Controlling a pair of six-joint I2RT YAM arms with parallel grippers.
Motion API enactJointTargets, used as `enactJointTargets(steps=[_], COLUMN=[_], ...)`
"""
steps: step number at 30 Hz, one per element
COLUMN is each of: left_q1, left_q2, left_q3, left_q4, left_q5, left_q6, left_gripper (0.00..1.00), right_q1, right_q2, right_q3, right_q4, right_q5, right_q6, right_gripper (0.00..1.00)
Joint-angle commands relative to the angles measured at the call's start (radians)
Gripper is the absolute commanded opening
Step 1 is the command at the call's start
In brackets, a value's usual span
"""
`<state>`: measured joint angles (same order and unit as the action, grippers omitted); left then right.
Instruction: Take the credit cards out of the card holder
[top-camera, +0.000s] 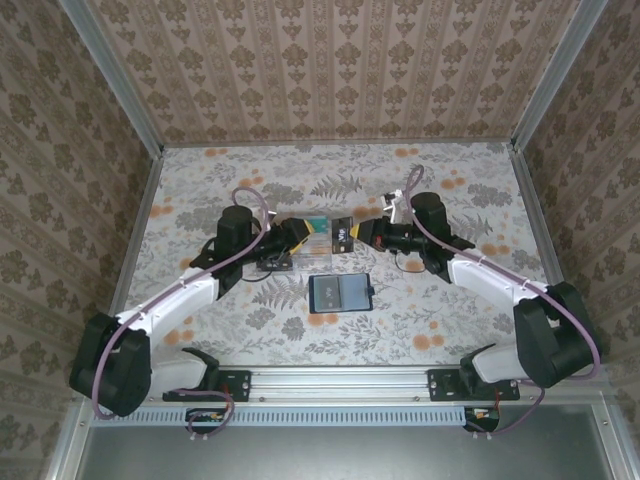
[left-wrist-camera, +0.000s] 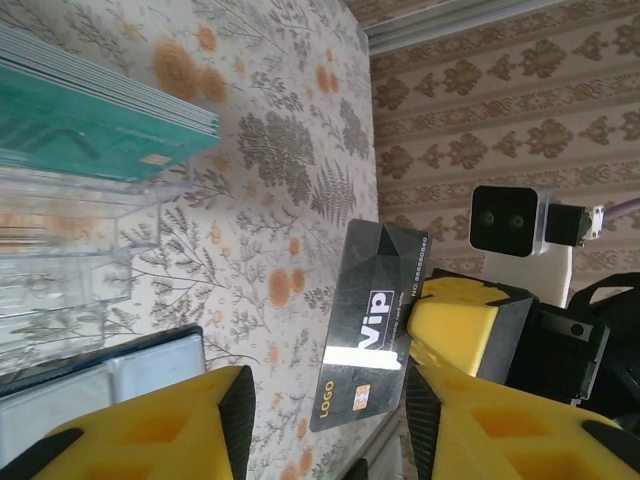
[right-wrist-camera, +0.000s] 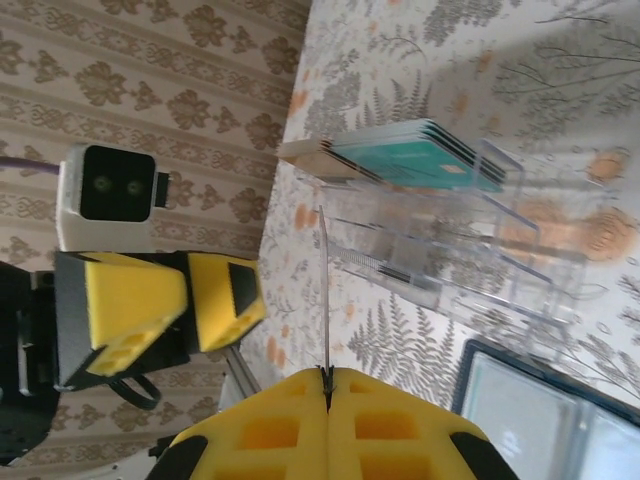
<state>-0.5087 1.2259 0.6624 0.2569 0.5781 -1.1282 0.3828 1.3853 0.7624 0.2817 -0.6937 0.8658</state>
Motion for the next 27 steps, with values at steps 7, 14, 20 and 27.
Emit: enactJointTargets(steps=[7, 14, 20, 27], left_q1=[0.026, 0.042, 0.075, 0.082], left_q2=[0.008, 0.003, -0.022, -0.045], left_q3=[0.003, 0.002, -0.012, -0.019], left_q4=[0.038, 0.002, -0.007, -0.01], left_q5=[0.092, 0.108, 0.117, 0.123], left_q6=[-0.003, 0.013, 0.019, 0.015], left_gripper=[0.46, 0.46, 0.41, 0.28], right_q1=[0.047, 0.069, 0.109, 0.119], right_q2=[0.076, 0.12, 0.164, 0.218], right_q3=[0.085, 0.123, 0.176, 0.197], right_q4=[0.045, 0.076, 0.073, 0.155], right_q5=[-0.032, -0.044, -0.069, -0.095], right_q6=[0.016, 0.029, 0.014, 0.068], right_gripper=[0.0, 0.0, 0.0, 0.0])
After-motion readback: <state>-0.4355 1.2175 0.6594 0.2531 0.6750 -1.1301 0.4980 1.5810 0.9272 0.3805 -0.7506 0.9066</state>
